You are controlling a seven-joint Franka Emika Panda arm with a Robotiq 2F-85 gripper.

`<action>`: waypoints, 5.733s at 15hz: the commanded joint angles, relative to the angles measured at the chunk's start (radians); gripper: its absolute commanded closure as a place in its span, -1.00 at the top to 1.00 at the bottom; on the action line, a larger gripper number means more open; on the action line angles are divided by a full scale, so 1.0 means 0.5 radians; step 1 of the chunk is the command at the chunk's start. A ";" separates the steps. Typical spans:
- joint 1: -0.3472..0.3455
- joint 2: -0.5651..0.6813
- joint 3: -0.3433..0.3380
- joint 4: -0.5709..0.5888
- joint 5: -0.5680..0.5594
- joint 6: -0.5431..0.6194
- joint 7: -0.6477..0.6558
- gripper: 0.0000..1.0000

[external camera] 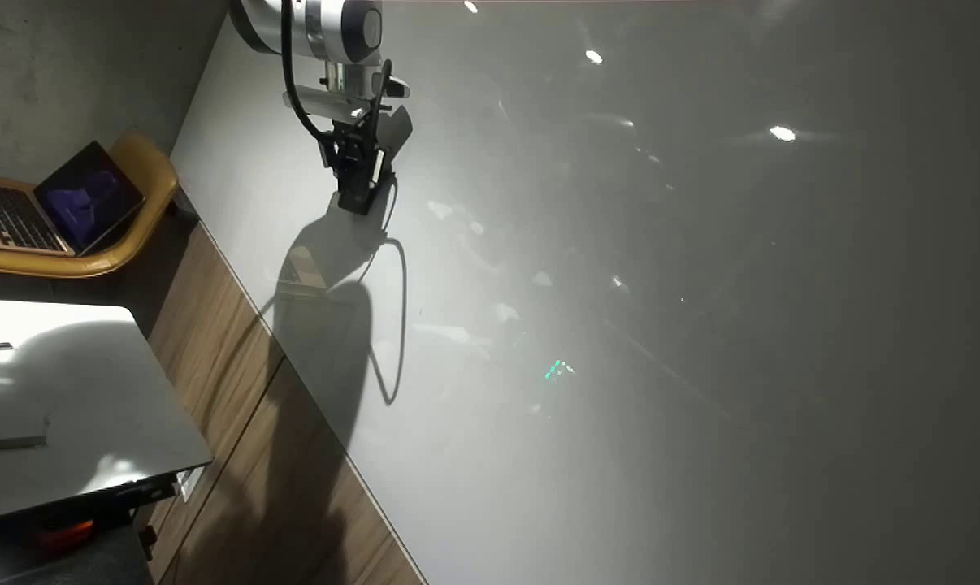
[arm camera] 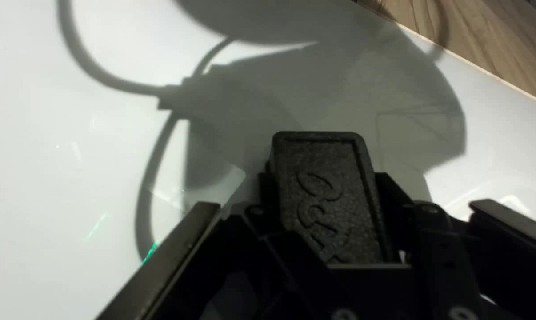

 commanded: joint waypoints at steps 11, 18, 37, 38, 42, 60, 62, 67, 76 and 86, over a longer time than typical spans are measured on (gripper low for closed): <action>0.325 0.404 0.027 0.510 -0.225 -0.155 0.111 -0.36; 0.356 0.366 0.015 0.603 -0.265 -0.351 0.084 -0.36; 0.080 0.096 0.034 0.267 -0.271 -0.482 0.151 -0.36; 0.090 0.120 0.033 0.248 -0.309 -0.468 0.181 -0.36; 0.093 0.266 -0.003 0.308 -0.386 -0.475 0.258 -0.36; 0.401 0.581 0.063 0.934 -0.376 -0.793 0.422 -0.36; 0.450 0.624 0.054 1.012 -0.387 -0.819 0.406 -0.36; 0.530 0.715 0.035 1.157 -0.416 -0.916 0.383 -0.36; 0.502 0.599 0.000 1.044 -0.568 -0.974 0.355 -0.36; 0.294 0.355 -0.058 0.792 -0.574 -0.968 0.330 -0.36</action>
